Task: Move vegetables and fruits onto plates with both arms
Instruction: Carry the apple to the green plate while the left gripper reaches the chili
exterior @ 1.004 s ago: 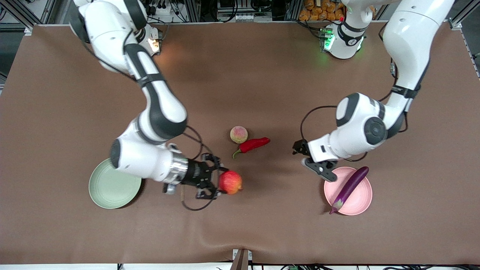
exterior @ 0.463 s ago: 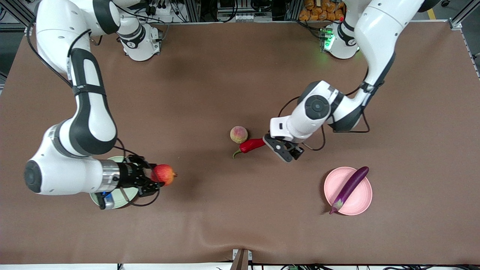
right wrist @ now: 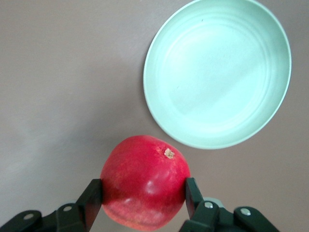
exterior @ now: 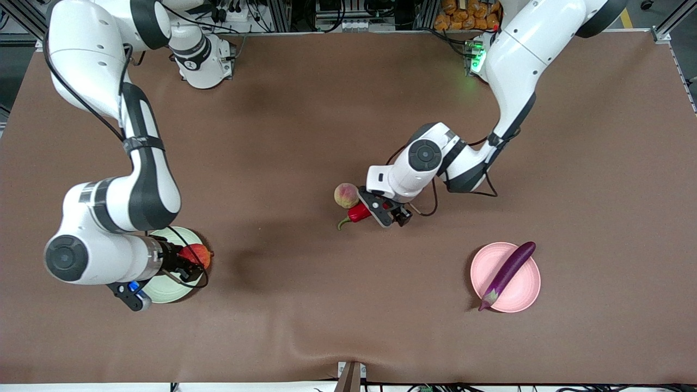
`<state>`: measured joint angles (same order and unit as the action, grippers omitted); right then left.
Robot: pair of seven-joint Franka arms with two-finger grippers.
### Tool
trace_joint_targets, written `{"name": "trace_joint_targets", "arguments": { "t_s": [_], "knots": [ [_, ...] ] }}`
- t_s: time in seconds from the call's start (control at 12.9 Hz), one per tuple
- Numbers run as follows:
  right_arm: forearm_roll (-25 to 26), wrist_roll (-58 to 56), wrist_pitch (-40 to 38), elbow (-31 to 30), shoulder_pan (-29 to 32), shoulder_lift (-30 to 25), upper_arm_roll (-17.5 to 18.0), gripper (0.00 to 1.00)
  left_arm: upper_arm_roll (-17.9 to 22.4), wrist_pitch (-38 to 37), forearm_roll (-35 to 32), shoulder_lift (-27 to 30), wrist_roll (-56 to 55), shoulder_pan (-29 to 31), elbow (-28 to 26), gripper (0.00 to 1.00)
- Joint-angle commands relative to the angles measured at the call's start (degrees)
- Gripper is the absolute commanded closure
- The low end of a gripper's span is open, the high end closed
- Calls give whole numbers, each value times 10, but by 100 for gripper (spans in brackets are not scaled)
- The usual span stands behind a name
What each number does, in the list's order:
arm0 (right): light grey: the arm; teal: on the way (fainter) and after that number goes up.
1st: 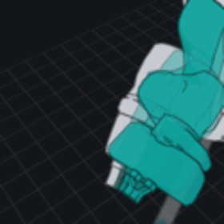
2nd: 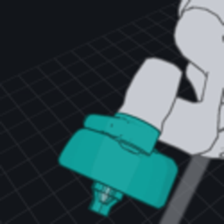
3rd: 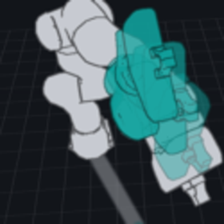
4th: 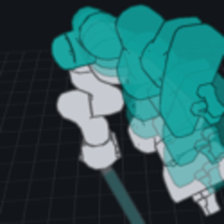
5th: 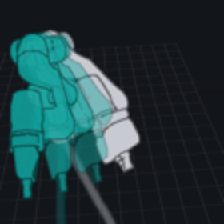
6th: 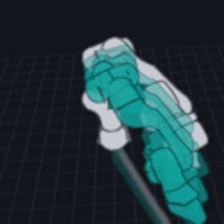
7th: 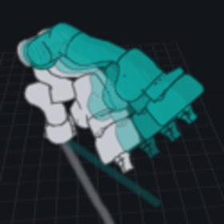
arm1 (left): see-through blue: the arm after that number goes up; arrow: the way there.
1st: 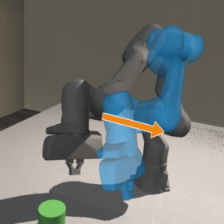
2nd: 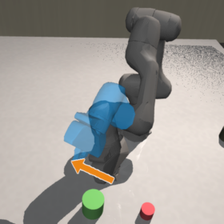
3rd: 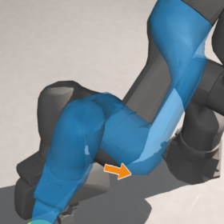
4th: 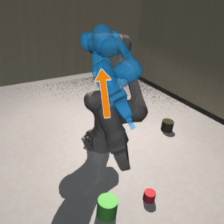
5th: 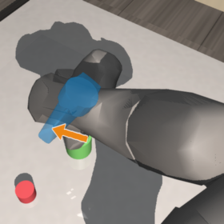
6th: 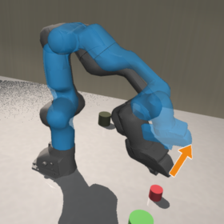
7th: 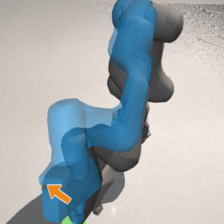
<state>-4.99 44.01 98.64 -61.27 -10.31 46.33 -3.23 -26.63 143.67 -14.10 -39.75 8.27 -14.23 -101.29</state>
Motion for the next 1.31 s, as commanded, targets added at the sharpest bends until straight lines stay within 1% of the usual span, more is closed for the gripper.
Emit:
{"name": "trace_joint_targets", "arguments": {
  "t_s": [0.0, 0.08, 0.23, 0.39, 0.46, 0.54, 0.62, 0.69, 0.77, 0.85, 0.93, 1.0, 1.08, 1.16, 1.24],
  "knots": [
    [29, -44, 32, -60, 6, -21, 6, 61, 7, 6, -22, -2, -26, -19, 6, 0],
    [29, -59, 41, -75, 12, -28, 6, 61, 7, 5, -32, -4, -26, -21, 6, 0],
    [30, -81, 84, -128, 16, -50, 6, 61, 7, 7, -61, -23, -28, -23, 9, 0],
    [30, -129, 172, -212, 28, -80, 5, 61, 10, 21, -75, -34, -27, -27, 10, 3],
    [30, -157, 217, -245, 39, -88, 5, 61, 10, 26, -75, -38, -28, -31, 13, 12],
    [30, -181, 247, -262, 47, -88, 5, 61, 11, 26, -75, -40, -29, -34, 15, 23],
    [30, -210, 258, -265, 54, -86, 5, 60, 11, 26, -76, -40, -28, -34, 15, 33],
    [30, -240, 259, -265, 65, -86, 6, 57, 11, 26, -76, -40, -29, -34, 15, 52],
    [30, -272, 258, -265, 73, -86, 6, 37, 11, 25, -76, -39, -29, -34, 15, 83],
    [30, -288, 255, -266, 76, -87, 6, 0, 11, 25, -76, -38, -35, -32, 15, 100],
    [30, -287, 251, -266, 75, -89, 6, 0, 11, 21, -76, -33, -50, -30, 17, 100],
    [28, -283, 236, -265, 72, -93, 7, 0, 11, 12, -77, -18, -51, -25, 17, 100],
    [20, -279, 217, -264, 69, -101, 9, 0, 10, -16, -78, 5, -49, -10, 16, 100],
    [11, -269, 199, -264, 64, -113, 13, 0, 5, -54, -72, 39, -51, 10, 15, 100],
    [-17, -228, 177, -263, 51, -121, 23, 0, 3, -97, -60, 72, -51, 24, 17, 100]
  ]
}}
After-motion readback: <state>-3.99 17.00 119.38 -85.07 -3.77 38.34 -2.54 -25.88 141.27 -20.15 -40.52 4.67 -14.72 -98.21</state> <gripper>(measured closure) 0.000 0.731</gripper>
